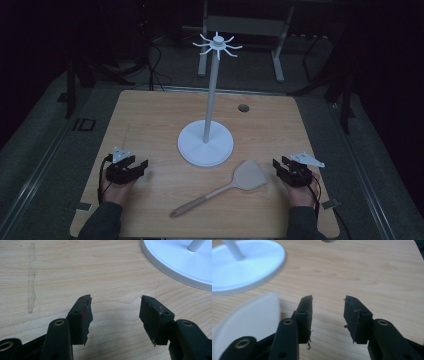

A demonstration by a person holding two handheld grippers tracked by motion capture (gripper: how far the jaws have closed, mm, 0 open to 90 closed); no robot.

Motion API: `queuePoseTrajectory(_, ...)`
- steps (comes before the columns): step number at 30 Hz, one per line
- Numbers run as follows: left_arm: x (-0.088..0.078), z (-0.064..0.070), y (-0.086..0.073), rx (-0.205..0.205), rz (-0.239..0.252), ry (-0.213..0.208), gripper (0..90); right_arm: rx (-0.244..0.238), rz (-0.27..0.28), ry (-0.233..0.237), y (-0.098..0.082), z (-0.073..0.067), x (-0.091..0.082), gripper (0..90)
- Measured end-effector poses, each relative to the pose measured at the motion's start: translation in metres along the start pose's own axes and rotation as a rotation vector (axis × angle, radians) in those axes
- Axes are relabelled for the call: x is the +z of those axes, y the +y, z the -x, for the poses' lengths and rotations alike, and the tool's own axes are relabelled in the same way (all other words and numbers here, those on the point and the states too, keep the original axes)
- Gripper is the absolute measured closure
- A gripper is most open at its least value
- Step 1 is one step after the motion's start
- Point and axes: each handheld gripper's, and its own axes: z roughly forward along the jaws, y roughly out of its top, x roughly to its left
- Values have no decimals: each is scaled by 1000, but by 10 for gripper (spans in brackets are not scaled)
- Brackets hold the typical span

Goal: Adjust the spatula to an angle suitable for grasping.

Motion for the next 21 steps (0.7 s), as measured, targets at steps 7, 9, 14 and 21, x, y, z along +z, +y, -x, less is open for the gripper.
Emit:
queuePoseTrajectory(7, 0, 1, 0, 4, 3, -1, 434, -27, 7, 43, 8, -8, 0, 608)
queuePoseTrajectory(9, -1, 0, 0, -2, 6, 0, 434, -48, -6, 79, 7, -15, 3, 646)
queuePoseTrajectory(14, -1, 0, 0, 3, 8, -2, 434, -93, -26, 116, 4, -23, 6, 786)
queuePoseTrajectory(21, -1, -1, 0, -4, 8, 0, 434, -159, -94, 165, 0, -34, 10, 895)
